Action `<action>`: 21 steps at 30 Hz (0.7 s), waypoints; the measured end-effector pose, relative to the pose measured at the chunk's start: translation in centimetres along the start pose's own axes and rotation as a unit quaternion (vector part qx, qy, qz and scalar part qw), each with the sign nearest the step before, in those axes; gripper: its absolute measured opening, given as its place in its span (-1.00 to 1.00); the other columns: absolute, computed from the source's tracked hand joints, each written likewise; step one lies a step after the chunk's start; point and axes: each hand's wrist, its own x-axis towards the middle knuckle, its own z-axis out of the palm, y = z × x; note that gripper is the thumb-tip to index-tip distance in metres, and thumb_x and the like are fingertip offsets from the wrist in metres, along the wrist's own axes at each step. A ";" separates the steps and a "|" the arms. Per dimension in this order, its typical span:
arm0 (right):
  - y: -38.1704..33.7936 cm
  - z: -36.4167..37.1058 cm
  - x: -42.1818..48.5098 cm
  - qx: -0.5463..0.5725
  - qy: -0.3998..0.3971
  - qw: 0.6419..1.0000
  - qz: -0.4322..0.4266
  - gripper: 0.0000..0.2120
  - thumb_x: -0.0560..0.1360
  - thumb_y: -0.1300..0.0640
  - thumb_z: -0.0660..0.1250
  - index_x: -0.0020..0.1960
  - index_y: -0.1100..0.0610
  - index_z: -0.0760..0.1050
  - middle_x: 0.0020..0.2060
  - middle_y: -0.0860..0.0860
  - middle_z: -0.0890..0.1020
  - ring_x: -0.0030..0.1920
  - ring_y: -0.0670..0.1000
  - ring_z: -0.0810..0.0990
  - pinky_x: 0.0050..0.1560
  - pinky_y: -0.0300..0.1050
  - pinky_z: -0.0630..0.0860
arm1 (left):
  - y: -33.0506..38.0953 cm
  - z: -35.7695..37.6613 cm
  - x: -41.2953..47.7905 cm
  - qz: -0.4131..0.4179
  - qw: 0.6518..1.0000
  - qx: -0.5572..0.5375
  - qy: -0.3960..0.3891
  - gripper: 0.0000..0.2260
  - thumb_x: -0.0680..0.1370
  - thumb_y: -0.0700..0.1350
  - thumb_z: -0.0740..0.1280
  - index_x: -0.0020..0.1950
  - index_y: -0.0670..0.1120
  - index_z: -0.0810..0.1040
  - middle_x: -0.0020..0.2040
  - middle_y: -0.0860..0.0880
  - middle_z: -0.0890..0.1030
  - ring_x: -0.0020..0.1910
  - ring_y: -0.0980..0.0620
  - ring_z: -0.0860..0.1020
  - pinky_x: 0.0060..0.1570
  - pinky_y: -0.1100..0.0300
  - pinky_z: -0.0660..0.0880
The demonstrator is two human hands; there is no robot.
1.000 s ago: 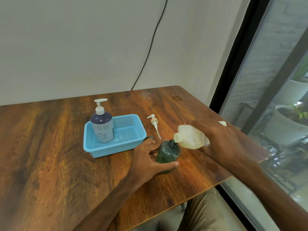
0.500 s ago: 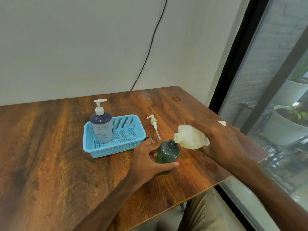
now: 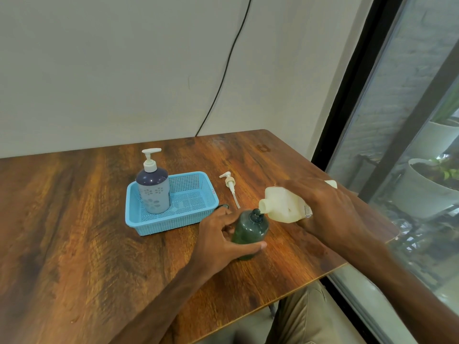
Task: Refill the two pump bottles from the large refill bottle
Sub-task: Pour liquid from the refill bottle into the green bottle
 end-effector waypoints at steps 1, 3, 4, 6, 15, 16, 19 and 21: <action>0.0 0.0 0.0 0.001 0.001 1.000 0.001 -0.29 0.28 0.16 0.65 0.36 -0.06 0.49 0.21 -0.01 0.64 0.29 0.13 0.55 0.06 0.20 0.56 | 0.0 0.0 0.0 0.001 1.000 -0.003 0.001 -0.39 0.25 0.27 0.66 0.24 0.31 0.57 -0.06 0.11 0.60 -0.05 0.06 0.56 -0.19 0.25 0.56; 0.1 0.1 0.0 0.003 0.002 1.000 0.005 -0.29 0.28 0.16 0.64 0.37 -0.06 0.48 0.23 -0.02 0.64 0.30 0.13 0.54 0.08 0.20 0.55 | 0.0 -0.1 0.0 0.002 1.000 -0.006 0.002 -0.40 0.25 0.28 0.66 0.23 0.34 0.56 -0.05 0.11 0.61 -0.04 0.05 0.57 -0.17 0.19 0.58; 0.1 0.1 0.0 0.002 -0.001 1.000 0.007 -0.29 0.29 0.15 0.64 0.38 -0.08 0.47 0.25 -0.02 0.63 0.32 0.12 0.53 0.10 0.21 0.54 | 0.0 -0.1 0.0 0.002 1.000 -0.006 0.003 -0.40 0.25 0.28 0.66 0.23 0.34 0.56 -0.05 0.11 0.61 -0.05 0.05 0.57 -0.16 0.17 0.58; 0.0 0.1 -0.1 0.004 -0.006 1.000 0.009 -0.29 0.31 0.13 0.64 0.39 -0.08 0.46 0.28 -0.03 0.61 0.35 0.11 0.50 0.15 0.22 0.53 | 0.1 -0.1 -0.1 0.002 1.000 -0.006 0.004 -0.41 0.25 0.28 0.66 0.21 0.35 0.55 -0.06 0.11 0.61 -0.05 0.05 0.57 -0.17 0.17 0.58; 0.2 0.1 0.1 0.001 -0.013 1.000 0.009 -0.29 0.32 0.10 0.63 0.41 -0.12 0.44 0.30 -0.06 0.59 0.38 0.08 0.47 0.18 0.22 0.54 | 0.1 -0.1 -0.1 0.014 1.000 0.000 0.008 -0.40 0.25 0.25 0.67 0.24 0.29 0.58 -0.08 0.11 0.60 -0.08 0.09 0.55 -0.23 0.37 0.50; 0.2 0.1 0.0 0.002 -0.011 1.000 0.010 -0.28 0.31 0.11 0.63 0.40 -0.11 0.45 0.30 -0.05 0.59 0.37 0.09 0.48 0.17 0.22 0.54 | 0.1 -0.1 -0.1 0.015 1.000 0.002 0.009 -0.39 0.25 0.25 0.67 0.25 0.28 0.59 -0.08 0.10 0.60 -0.08 0.09 0.55 -0.23 0.37 0.50; 0.2 0.0 0.0 0.002 -0.009 1.000 0.008 -0.26 0.30 0.12 0.64 0.40 -0.12 0.44 0.29 -0.06 0.60 0.36 0.09 0.48 0.15 0.23 0.55 | 0.1 -0.1 -0.1 0.017 1.000 0.004 0.008 -0.38 0.24 0.26 0.67 0.26 0.27 0.60 -0.08 0.09 0.60 -0.08 0.06 0.56 -0.22 0.35 0.50; 0.2 0.0 0.0 0.003 -0.008 1.000 0.008 -0.26 0.30 0.13 0.64 0.40 -0.11 0.44 0.29 -0.06 0.59 0.37 0.09 0.48 0.16 0.23 0.54 | 0.1 -0.1 -0.1 0.017 1.000 0.001 0.008 -0.38 0.24 0.26 0.67 0.26 0.29 0.58 -0.07 0.07 0.61 -0.07 0.06 0.56 -0.21 0.35 0.51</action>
